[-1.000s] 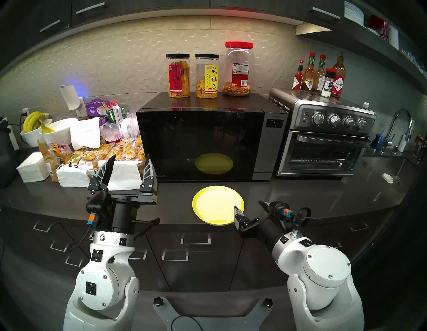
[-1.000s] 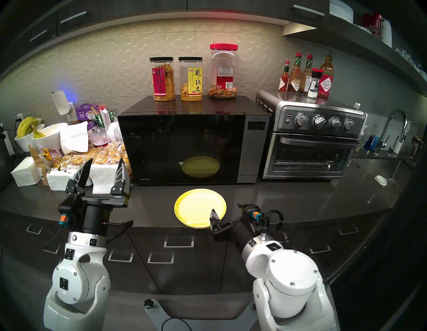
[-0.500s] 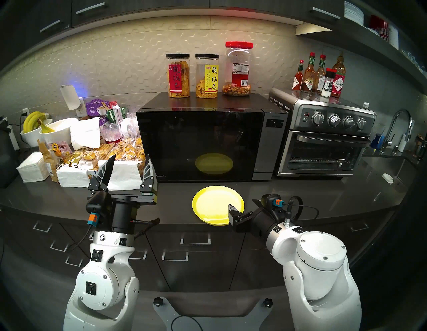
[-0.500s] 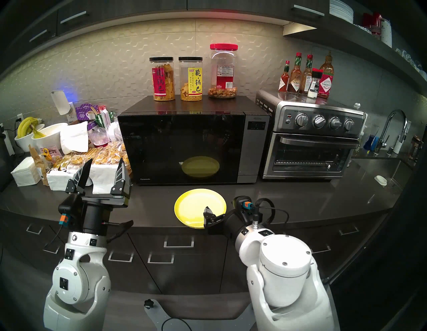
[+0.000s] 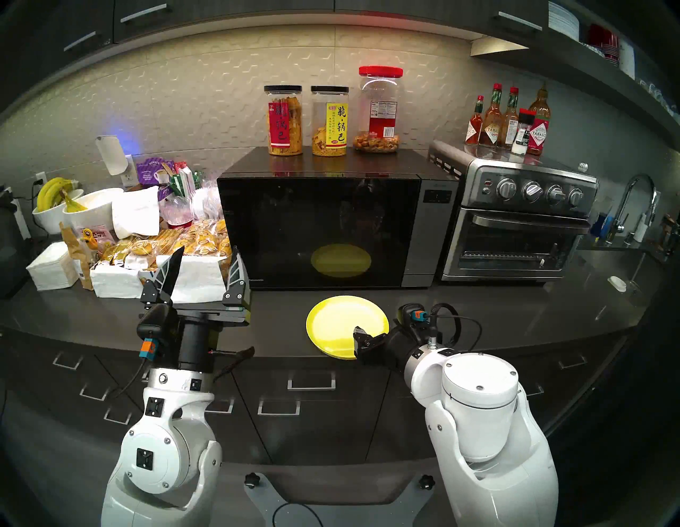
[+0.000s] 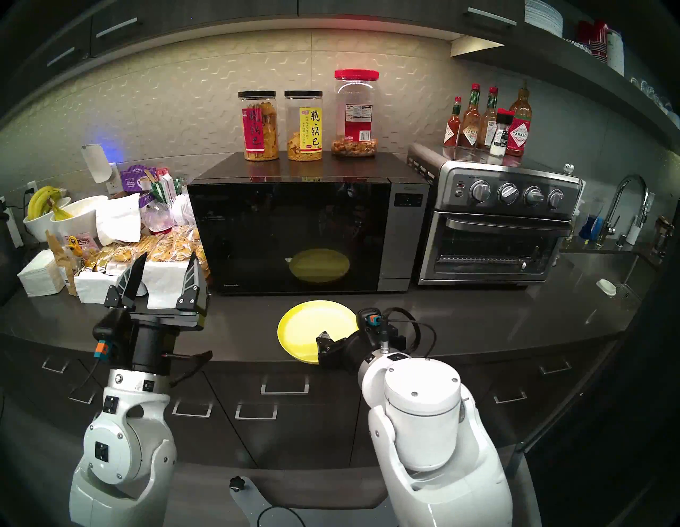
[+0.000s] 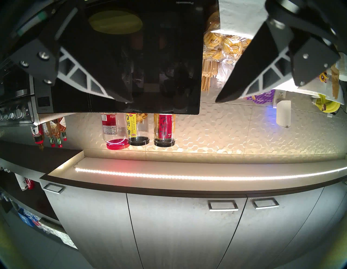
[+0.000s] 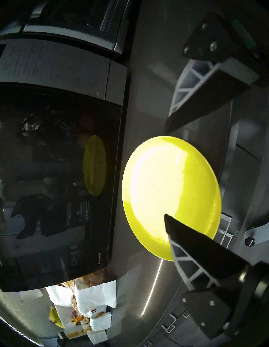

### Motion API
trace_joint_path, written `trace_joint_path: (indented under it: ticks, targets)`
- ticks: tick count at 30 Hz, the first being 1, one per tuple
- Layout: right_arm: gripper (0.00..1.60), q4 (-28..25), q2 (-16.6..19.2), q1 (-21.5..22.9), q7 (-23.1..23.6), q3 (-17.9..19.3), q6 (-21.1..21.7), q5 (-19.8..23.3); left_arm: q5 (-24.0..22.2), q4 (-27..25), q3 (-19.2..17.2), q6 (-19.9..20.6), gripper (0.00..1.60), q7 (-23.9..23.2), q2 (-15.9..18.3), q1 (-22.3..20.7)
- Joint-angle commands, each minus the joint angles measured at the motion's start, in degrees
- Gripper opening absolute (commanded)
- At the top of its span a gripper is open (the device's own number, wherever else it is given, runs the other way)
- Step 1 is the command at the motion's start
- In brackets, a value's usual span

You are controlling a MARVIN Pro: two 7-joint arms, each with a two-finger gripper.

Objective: Open the microwave, put the plate inside, and close the door

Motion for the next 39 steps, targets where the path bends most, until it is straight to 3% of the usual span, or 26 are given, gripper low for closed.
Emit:
trace_joint_path:
  ticks: [1, 12, 39]
  targets:
    - [1.6, 0.4, -1.7, 4.1, -2.6, 0.4, 0.6, 2.1, 0.1, -1.1, -0.1, -0.1, 1.6, 0.1, -0.1, 0.1]
    - [1.6, 4.2, -3.1, 7.4, -4.9, 1.3, 2.9, 4.3, 0.1, -1.1, -0.1, -0.1, 1.6, 0.1, -0.1, 0.2]
    - [1.6, 9.8, -4.0, 10.9, -7.3, 1.4, 3.0, 6.0, 0.1, -1.1, -0.1, -0.1, 1.6, 0.1, -0.1, 0.2]
